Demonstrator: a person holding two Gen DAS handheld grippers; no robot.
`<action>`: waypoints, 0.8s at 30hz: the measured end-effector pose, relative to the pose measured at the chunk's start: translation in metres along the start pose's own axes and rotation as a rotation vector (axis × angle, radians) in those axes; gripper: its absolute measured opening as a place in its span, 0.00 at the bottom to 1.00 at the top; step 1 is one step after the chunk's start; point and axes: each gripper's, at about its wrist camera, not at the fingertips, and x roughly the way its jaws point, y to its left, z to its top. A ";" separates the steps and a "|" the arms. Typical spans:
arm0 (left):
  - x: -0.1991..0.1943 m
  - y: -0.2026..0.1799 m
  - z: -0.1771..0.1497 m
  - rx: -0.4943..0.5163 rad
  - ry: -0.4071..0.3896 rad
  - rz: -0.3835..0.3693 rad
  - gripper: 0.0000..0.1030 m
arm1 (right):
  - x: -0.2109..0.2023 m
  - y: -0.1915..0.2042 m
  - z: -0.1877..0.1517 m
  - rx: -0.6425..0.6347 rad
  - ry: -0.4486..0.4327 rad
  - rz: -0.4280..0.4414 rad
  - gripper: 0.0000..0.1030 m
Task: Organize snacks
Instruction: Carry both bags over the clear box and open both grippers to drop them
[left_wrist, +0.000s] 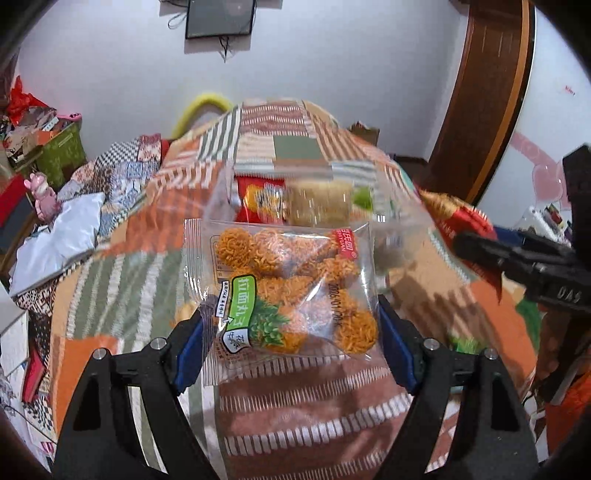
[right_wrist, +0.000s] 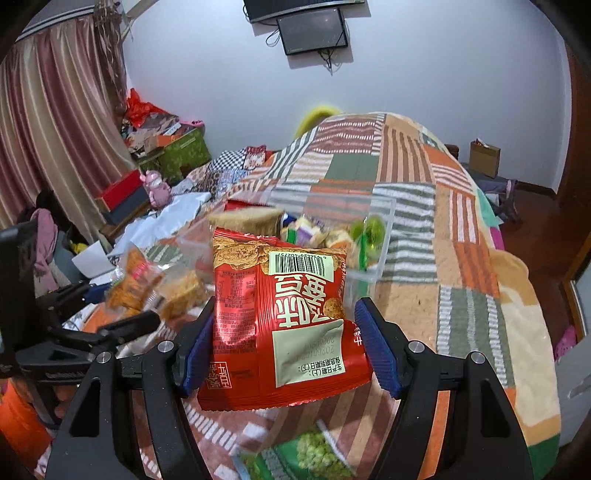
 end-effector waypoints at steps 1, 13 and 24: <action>-0.001 0.001 0.005 -0.001 -0.008 0.000 0.79 | 0.001 -0.001 0.003 0.002 -0.005 -0.001 0.67; 0.028 0.006 0.061 -0.013 -0.039 -0.012 0.79 | 0.026 -0.011 0.030 0.018 -0.021 -0.018 0.67; 0.082 0.013 0.097 -0.031 0.000 -0.015 0.79 | 0.064 -0.026 0.053 0.017 0.016 -0.056 0.67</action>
